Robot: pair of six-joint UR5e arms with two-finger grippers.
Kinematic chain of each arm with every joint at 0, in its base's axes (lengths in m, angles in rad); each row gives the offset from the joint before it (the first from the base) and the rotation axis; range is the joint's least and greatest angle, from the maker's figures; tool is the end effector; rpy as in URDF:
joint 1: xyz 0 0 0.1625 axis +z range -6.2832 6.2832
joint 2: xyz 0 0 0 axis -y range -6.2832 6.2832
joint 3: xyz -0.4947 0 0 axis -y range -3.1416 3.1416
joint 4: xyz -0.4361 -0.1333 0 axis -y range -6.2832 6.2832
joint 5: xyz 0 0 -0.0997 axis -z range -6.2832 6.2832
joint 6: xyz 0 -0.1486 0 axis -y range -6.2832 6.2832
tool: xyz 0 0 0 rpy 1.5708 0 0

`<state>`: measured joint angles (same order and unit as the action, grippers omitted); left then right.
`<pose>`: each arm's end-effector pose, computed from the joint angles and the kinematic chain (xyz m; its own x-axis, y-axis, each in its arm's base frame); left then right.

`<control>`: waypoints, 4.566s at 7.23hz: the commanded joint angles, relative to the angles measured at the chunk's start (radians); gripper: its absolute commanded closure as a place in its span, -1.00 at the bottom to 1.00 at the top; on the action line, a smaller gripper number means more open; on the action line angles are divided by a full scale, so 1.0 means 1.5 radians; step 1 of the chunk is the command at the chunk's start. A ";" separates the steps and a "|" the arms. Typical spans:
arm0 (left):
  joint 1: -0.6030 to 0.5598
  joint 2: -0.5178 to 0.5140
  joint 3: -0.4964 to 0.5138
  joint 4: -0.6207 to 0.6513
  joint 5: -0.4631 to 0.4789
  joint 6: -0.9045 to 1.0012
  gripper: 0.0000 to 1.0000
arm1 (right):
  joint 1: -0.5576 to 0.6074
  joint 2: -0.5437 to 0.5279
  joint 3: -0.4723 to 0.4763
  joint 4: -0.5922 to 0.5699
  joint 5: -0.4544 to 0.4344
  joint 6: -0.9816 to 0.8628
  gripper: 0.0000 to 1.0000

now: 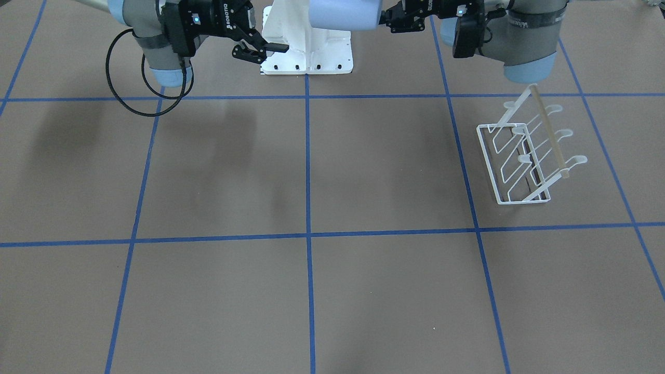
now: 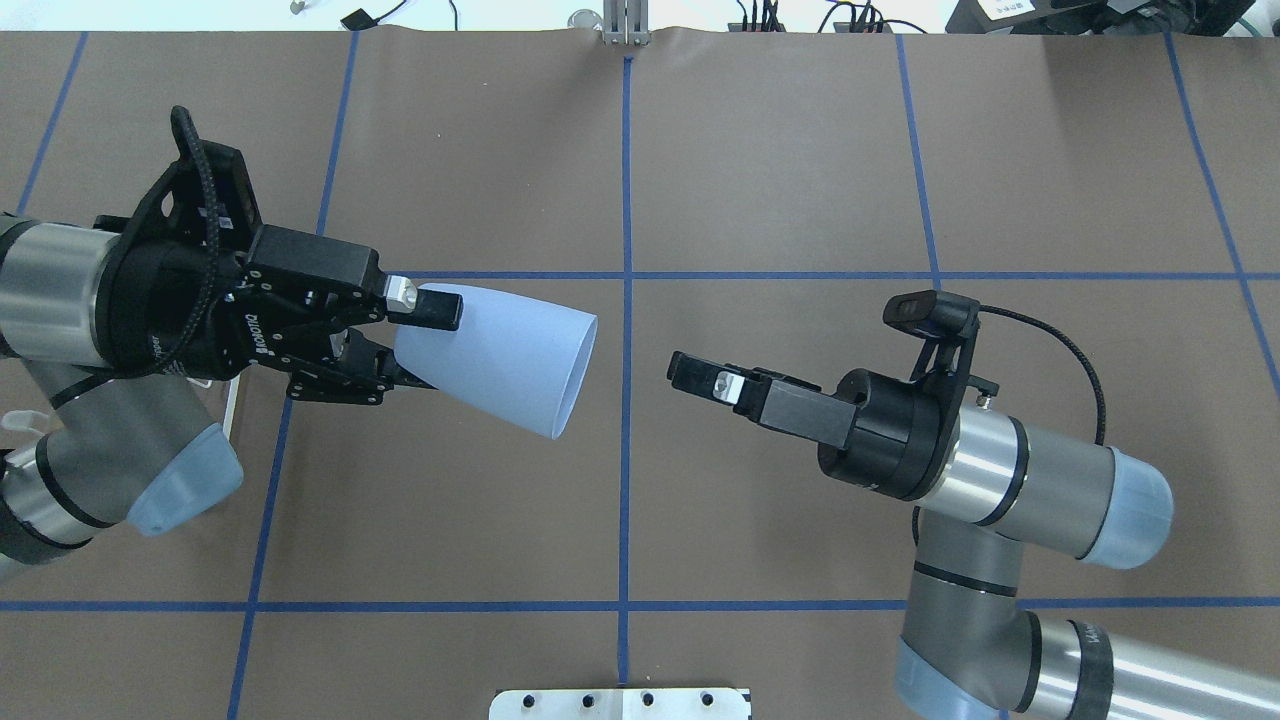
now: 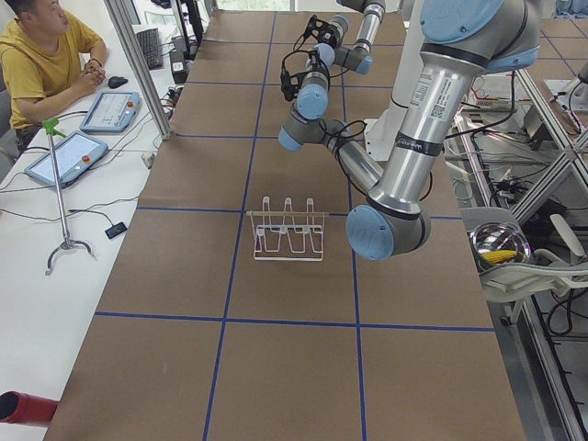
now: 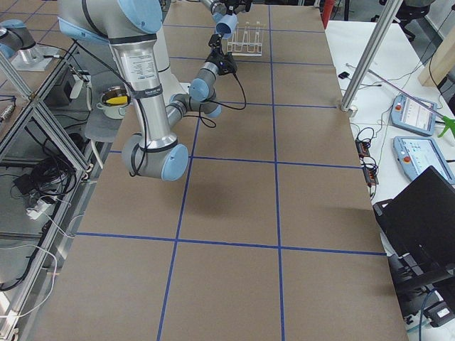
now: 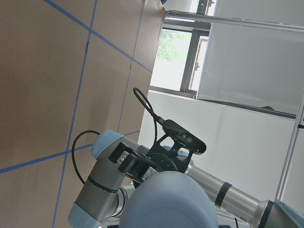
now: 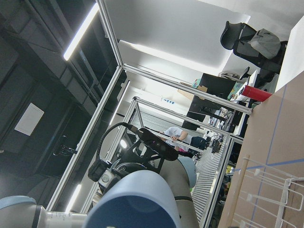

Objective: Hang cup on cup holder
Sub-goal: 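Lift the cup with the left gripper while the right arm withdraws, then lower the cup with the left gripper above the white rack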

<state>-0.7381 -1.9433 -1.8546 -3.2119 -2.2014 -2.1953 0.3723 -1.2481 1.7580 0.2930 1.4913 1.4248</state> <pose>0.3754 -0.4032 0.2029 -0.5258 -0.1601 -0.8354 -0.1109 0.9866 -0.1192 -0.4769 -0.3420 0.2430 -0.6027 -0.3911 0.6955 -0.5071 0.8608 0.0445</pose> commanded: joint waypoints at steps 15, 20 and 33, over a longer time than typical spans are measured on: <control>-0.290 0.043 -0.110 0.892 -0.153 0.846 1.00 | 0.704 -0.250 0.013 -1.111 0.543 -0.886 -1.00; -0.207 0.112 -0.255 1.247 0.075 1.108 1.00 | 0.748 -0.270 0.017 -1.197 0.531 -0.995 -1.00; -0.168 0.139 -0.150 1.111 0.126 1.067 1.00 | 0.747 -0.273 0.017 -1.194 0.534 -0.989 -1.00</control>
<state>-0.9967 -1.7367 -2.0829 -1.5440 -2.0231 -0.5920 1.4926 -1.6584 1.7840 -1.4987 2.2901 -0.0615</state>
